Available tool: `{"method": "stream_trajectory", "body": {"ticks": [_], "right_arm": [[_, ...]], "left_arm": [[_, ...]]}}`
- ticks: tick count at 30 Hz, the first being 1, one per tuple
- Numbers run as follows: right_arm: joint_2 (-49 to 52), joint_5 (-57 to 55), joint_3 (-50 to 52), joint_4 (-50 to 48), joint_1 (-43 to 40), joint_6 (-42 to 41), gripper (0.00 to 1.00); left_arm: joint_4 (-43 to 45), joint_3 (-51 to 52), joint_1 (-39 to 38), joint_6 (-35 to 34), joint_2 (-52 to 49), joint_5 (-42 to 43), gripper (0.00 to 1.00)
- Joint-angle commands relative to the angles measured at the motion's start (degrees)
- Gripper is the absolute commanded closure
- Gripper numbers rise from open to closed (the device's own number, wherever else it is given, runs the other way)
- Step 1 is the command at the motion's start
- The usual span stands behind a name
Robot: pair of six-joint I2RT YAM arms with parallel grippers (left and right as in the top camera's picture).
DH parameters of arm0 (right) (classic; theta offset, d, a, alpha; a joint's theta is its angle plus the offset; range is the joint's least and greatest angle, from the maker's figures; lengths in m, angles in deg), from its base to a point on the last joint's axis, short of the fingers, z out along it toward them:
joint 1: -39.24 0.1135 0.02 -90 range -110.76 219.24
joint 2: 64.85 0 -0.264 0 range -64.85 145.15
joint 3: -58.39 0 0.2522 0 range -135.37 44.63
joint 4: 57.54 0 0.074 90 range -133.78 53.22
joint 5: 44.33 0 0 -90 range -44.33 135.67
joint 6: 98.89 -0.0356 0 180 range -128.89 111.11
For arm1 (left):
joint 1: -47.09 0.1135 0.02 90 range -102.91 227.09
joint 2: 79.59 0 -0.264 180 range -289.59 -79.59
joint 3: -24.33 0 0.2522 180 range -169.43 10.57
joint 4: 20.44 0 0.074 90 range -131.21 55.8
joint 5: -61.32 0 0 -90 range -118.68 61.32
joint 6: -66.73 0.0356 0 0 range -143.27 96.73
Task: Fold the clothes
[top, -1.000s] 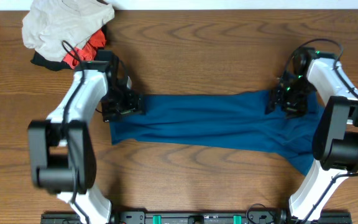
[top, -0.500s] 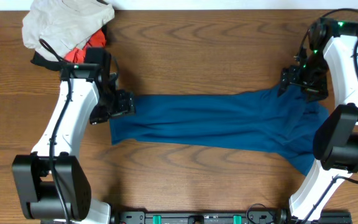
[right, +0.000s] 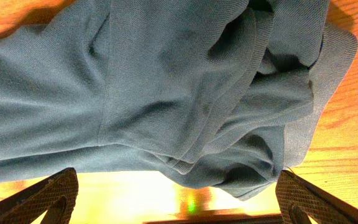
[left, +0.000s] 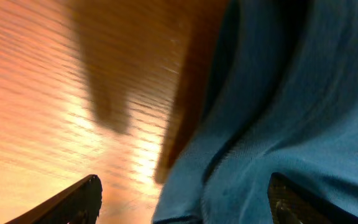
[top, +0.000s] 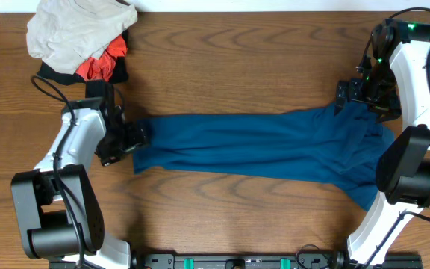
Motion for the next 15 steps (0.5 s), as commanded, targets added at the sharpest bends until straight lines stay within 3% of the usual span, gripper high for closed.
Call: {"method": "stream_trajectory", "body": {"ticks": [1,7,15], "right_arm": [[0.1,-0.8,-1.0,0.3,-0.1,-0.4,0.01],[0.1,-0.8,-1.0,0.7,-0.1,-0.4,0.01],[0.0,-0.8,-1.0,0.4,-0.1,-0.8,0.01]], "left_arm": [[1.7,2.2,0.1,0.7,-0.3,4.8,0.14],[5.5,4.7,0.1,1.1,-0.3,10.4,0.14],[6.7,6.6,0.1,1.1,-0.5,10.6,0.14]]}}
